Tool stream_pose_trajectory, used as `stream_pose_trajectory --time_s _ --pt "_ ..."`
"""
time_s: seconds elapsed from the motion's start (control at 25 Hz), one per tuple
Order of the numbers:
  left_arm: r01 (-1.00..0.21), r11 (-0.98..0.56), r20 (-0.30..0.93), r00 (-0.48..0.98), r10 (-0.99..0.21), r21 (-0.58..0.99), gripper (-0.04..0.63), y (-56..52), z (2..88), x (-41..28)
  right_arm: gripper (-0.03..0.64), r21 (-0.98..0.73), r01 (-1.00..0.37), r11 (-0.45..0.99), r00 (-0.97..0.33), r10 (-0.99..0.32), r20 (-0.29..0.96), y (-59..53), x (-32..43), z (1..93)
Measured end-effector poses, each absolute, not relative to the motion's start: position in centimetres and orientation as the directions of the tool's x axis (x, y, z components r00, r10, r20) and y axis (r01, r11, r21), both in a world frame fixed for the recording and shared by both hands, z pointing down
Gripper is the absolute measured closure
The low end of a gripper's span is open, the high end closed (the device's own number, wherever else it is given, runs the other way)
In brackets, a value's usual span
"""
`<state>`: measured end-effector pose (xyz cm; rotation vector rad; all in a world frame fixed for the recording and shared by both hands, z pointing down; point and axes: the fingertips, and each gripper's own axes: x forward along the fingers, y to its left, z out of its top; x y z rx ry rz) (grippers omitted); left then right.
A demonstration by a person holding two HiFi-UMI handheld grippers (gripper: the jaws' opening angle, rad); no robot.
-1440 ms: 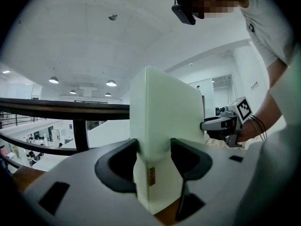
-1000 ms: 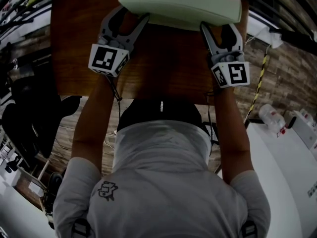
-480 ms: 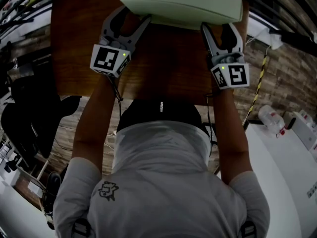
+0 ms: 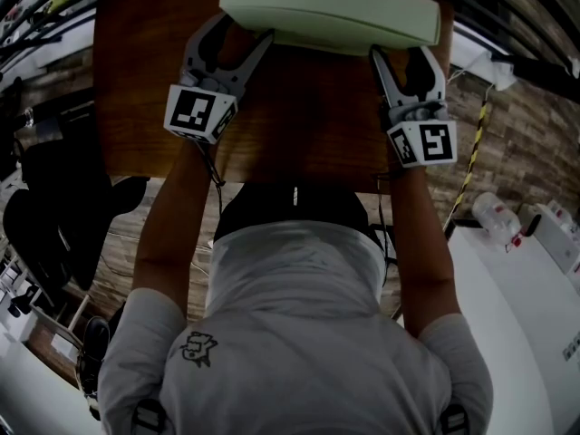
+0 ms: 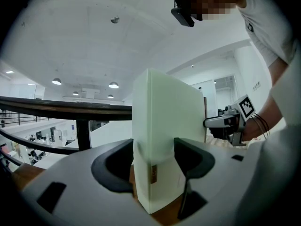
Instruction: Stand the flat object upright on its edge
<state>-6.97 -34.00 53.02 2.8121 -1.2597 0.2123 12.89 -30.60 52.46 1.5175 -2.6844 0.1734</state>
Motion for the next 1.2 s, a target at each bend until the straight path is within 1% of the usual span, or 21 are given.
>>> stream_pose_trajectory --time_s 1.2 --pt "-0.750 -0.661 0.136 0.652 -0.746 -0.022 0.313 -32.2 51.7 -8.2 0.377 -0.057 -0.866 0.497 -0.500 -0.860 0.101 -28.3 14.0 51.2"
